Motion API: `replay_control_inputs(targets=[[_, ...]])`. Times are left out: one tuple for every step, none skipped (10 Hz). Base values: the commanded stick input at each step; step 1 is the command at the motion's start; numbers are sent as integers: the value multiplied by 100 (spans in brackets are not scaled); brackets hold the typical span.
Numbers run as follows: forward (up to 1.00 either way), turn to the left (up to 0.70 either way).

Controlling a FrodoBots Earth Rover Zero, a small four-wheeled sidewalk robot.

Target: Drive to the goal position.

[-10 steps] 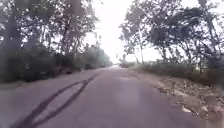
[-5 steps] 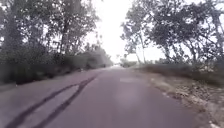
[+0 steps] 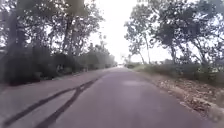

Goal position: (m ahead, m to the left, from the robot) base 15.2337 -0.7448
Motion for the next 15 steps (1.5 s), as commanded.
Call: replay_control_inputs(targets=[[100, 0], [100, 0], [100, 0], [100, 0], [100, 0], [100, 0], [100, 0], [100, 0], [100, 0], [100, 0], [100, -24], [100, -33], [100, -17], [100, 0], [100, 0]])
